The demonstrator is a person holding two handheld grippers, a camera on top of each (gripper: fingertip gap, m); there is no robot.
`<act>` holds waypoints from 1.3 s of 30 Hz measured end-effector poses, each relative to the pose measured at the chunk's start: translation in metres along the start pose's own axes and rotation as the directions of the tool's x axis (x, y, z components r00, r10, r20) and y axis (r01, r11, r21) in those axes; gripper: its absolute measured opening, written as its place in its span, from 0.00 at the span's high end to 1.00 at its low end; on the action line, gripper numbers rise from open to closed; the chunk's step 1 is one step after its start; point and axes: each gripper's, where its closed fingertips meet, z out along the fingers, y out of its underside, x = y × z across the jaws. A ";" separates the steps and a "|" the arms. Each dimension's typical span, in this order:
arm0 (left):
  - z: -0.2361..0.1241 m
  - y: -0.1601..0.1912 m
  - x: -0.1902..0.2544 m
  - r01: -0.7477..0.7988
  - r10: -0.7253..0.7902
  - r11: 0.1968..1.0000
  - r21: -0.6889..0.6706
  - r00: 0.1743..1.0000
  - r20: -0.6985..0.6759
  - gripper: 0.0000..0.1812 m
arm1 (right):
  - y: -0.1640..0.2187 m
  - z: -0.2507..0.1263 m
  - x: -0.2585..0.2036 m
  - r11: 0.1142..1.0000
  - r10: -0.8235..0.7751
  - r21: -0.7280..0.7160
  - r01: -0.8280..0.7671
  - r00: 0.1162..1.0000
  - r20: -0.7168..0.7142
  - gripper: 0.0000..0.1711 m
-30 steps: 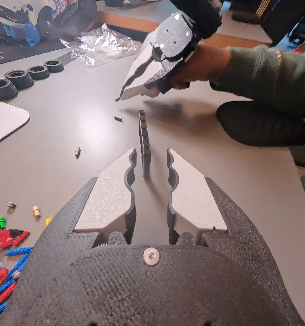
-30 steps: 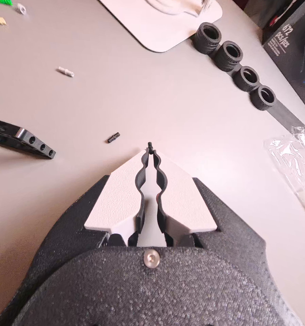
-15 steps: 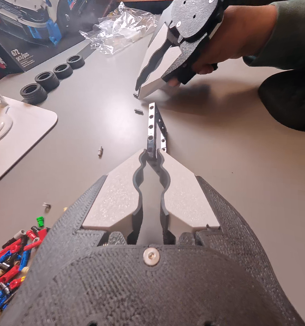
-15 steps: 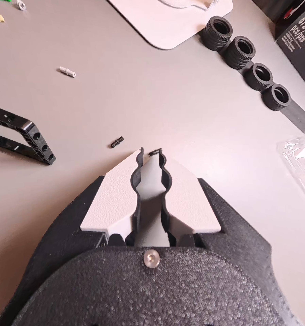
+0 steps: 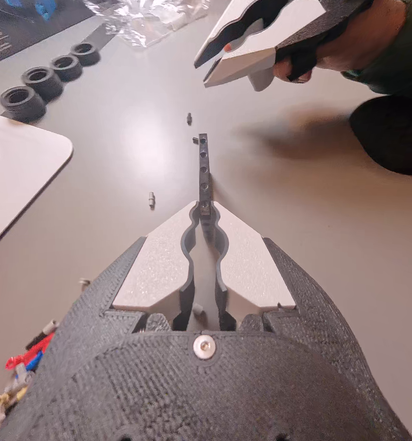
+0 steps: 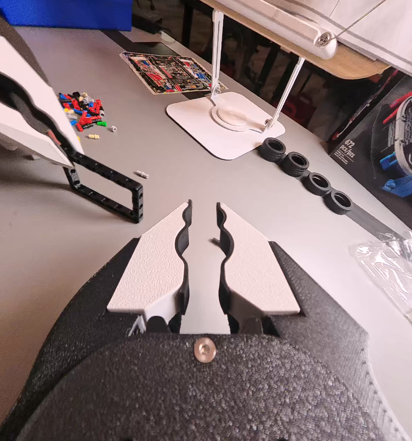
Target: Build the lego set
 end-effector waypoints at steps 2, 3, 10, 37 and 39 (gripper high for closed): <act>0.002 0.004 -0.005 0.001 -0.003 0.999 -0.039 0.998 -0.060 0.96 | 0.004 0.002 -0.006 1.000 -0.011 -0.008 0.011 1.000 0.014 0.90; 0.004 0.007 -0.010 0.022 -0.028 0.997 -0.071 0.997 -0.074 0.94 | 0.007 0.004 -0.008 0.999 -0.029 -0.015 0.029 0.999 0.014 0.90; 0.012 0.009 -0.049 -0.014 0.024 0.994 -0.107 0.996 0.086 0.81 | 0.006 0.006 -0.017 0.999 -0.041 0.003 0.041 0.999 0.030 0.89; -0.091 0.015 -0.074 0.108 -0.311 0.929 0.353 0.746 0.589 0.52 | -0.036 0.006 -0.025 0.970 0.191 0.156 -0.185 0.981 -0.027 0.57; -0.096 0.012 -0.072 0.111 -0.329 0.918 0.380 0.746 0.578 0.52 | -0.051 0.004 -0.036 0.967 0.199 0.167 -0.194 0.980 -0.011 0.57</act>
